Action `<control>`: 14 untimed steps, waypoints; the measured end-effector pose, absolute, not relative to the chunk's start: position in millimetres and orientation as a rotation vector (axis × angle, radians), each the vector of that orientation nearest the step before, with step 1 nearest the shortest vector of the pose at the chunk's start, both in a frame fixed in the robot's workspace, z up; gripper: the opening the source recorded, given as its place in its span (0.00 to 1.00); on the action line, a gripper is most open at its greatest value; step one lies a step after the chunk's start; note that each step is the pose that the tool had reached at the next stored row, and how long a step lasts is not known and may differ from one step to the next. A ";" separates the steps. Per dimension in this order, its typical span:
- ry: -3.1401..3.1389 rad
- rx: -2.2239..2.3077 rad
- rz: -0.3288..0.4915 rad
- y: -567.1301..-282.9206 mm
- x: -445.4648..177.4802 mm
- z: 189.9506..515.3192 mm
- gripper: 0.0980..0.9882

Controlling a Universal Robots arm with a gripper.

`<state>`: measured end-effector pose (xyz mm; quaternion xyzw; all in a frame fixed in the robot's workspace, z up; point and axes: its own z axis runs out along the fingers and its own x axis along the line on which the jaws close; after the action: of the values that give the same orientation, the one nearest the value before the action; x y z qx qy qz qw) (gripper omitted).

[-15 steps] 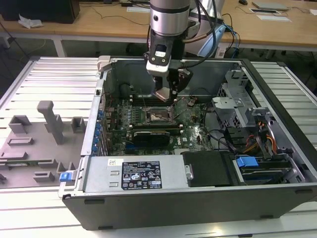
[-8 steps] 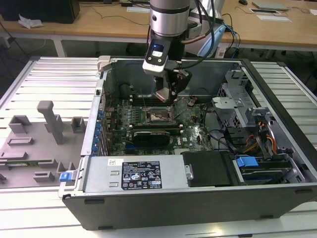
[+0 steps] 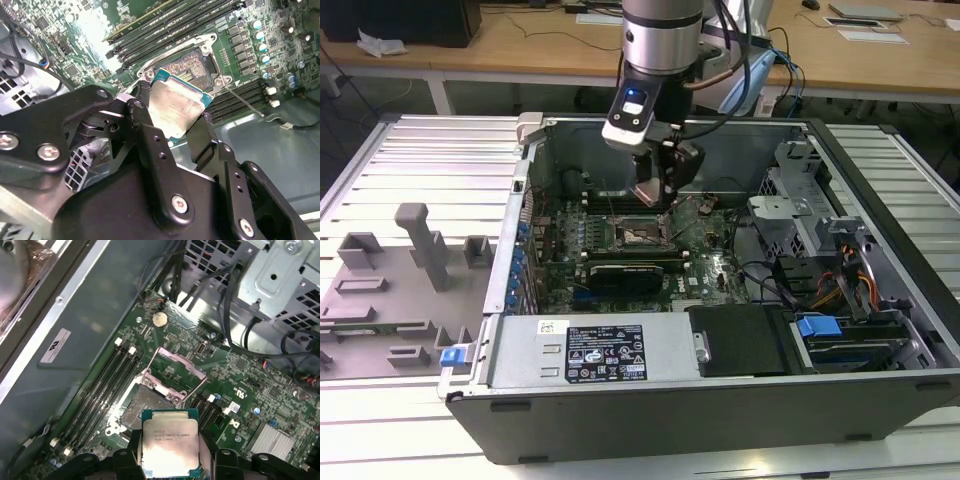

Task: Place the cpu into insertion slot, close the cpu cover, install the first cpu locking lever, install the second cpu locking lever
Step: 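Place the cpu into insertion slot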

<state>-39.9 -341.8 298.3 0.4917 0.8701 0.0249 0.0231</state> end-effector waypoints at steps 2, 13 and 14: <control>2.673 1.558 0.076 -341.7 -39.9 298.0 0.49; 2.432 1.903 0.065 -341.7 -39.9 295.2 0.49; 2.414 1.925 0.065 -341.7 -39.9 294.9 0.49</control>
<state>-39.9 -341.7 294.9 0.6231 0.7814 0.0209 0.0267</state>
